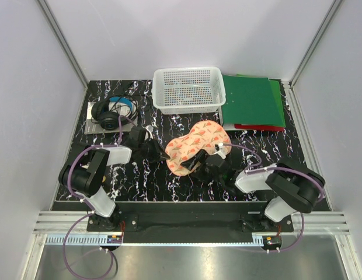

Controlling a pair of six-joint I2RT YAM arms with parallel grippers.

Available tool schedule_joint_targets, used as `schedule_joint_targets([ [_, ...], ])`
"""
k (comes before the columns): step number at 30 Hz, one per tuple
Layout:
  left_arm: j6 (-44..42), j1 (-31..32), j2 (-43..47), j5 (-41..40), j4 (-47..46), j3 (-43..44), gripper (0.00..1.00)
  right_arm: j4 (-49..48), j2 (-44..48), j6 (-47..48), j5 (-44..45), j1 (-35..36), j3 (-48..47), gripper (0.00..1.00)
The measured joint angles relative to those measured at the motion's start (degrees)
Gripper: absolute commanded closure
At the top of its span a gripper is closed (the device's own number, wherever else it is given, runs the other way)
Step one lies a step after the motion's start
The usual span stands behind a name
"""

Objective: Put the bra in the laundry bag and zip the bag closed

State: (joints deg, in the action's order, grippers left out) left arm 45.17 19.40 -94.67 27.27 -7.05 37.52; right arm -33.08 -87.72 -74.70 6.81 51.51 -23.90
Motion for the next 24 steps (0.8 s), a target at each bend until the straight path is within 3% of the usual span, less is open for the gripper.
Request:
schedule_joint_targets([
  [11,0.3,0.5,0.3,0.6,-1.7,-1.2,1.0,-24.8,-14.7,-3.5,10.0,3.1,2.0,0.45],
  [12,0.3,0.5,0.2,0.6,-1.6,-1.1,0.99,-27.6,-16.1,-3.4,10.6,3.3,2.6,0.53],
  [14,0.1,0.5,0.0,0.7,-1.4,-0.7,0.93,-30.8,-18.0,-3.0,11.3,3.7,3.0,0.61],
  [15,-0.2,0.5,-0.2,0.7,-1.0,-0.3,0.86,-32.7,-19.4,-3.0,11.8,3.8,3.2,0.7],
  [18,-0.9,0.5,-0.2,0.3,0.2,0.4,0.66,-33.8,-20.6,-3.8,12.1,3.9,3.3,0.81],
  [19,-1.5,0.5,-0.1,0.0,0.7,0.5,0.55,-33.6,-20.6,-4.5,12.1,3.9,3.3,0.82],
  [22,-3.2,0.8,3.1,-2.0,2.8,0.6,0.4,-26.7,-17.7,-7.6,12.0,4.0,2.4,0.85],
  [24,-4.9,1.2,7.0,-4.7,5.5,0.2,0.37,-19.4,-13.5,-9.6,12.0,4.1,0.9,0.85],
])
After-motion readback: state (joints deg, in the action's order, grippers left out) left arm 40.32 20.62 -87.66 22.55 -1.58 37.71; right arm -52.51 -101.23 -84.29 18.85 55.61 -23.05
